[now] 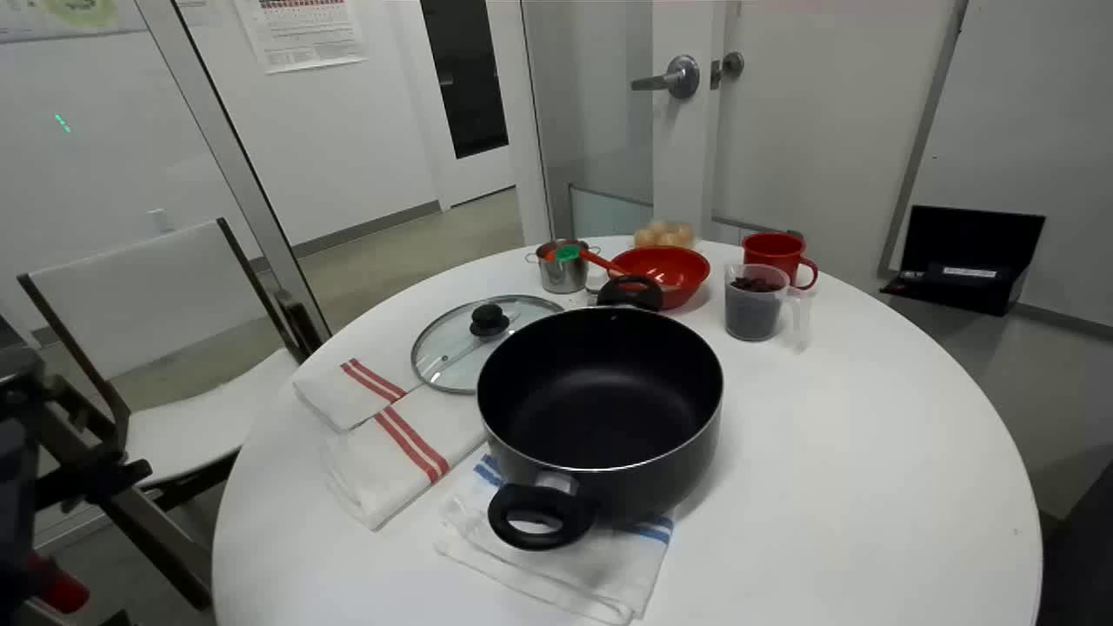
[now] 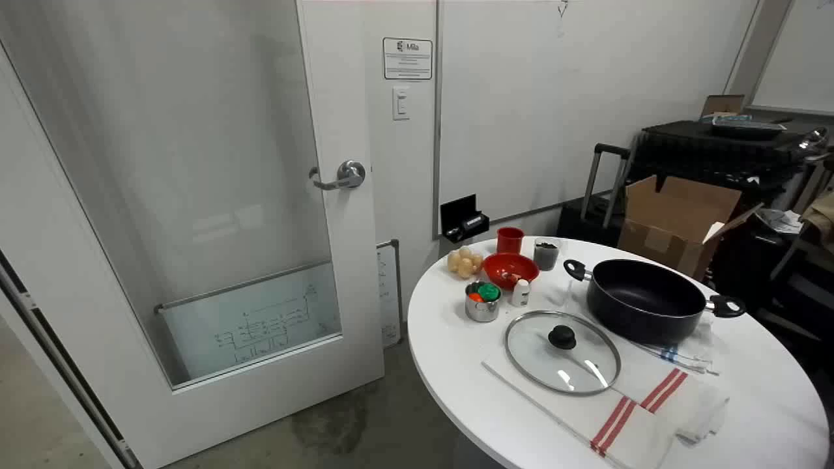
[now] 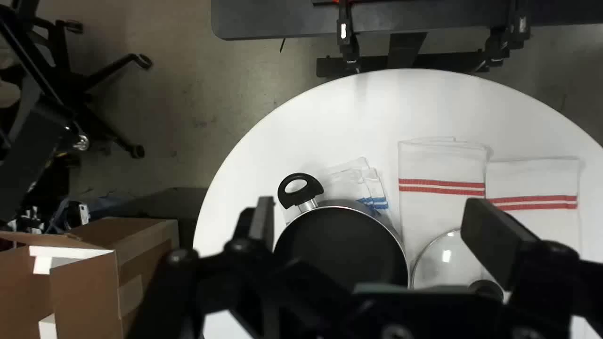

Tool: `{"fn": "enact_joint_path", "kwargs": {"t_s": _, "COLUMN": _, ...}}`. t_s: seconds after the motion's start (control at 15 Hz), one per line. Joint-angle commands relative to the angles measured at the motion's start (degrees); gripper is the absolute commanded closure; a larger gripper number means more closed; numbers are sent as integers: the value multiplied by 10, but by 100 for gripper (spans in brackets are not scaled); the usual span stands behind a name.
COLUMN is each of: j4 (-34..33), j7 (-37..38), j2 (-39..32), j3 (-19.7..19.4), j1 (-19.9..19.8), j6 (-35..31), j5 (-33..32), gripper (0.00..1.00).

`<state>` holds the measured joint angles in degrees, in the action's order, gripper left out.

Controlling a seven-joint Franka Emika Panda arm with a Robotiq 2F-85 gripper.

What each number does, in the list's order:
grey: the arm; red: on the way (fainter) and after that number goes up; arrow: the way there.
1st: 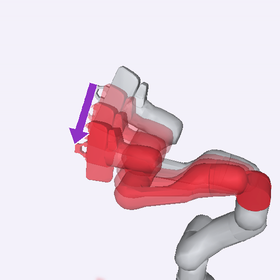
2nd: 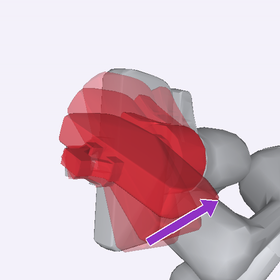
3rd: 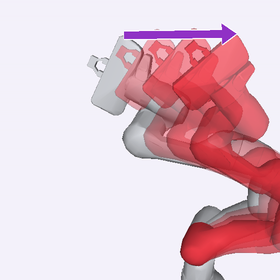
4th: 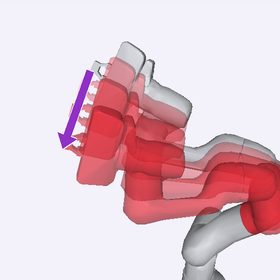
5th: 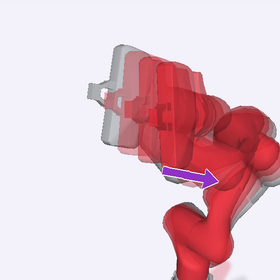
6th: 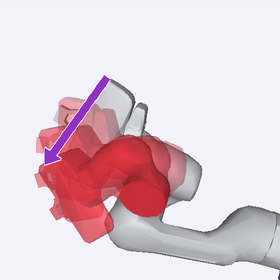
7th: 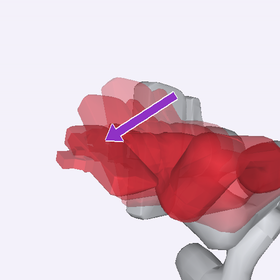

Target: Put the glass lid on the black pot

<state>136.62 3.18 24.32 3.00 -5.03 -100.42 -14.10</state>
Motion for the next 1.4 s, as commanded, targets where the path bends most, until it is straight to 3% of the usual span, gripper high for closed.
{"fn": "enact_joint_path", "kwargs": {"t_s": 0.0, "j4": -1, "j7": 4, "j2": -1, "j3": -10, "j1": 12, "j6": 2, "j5": -4, "gripper": 0}}
{"fn": "enact_joint_path", "kwargs": {"t_s": 0.67, "j4": -9, "j7": -20, "j2": -23, "j3": -15, "j1": 19, "j6": -18, "j5": -7, "gripper": 0}}
{"fn": "enact_joint_path", "kwargs": {"t_s": 1.33, "j4": -67, "j7": -158, "j2": -195, "j3": -11, "j1": 61, "j6": -182, "j5": -7, "gripper": 0}}
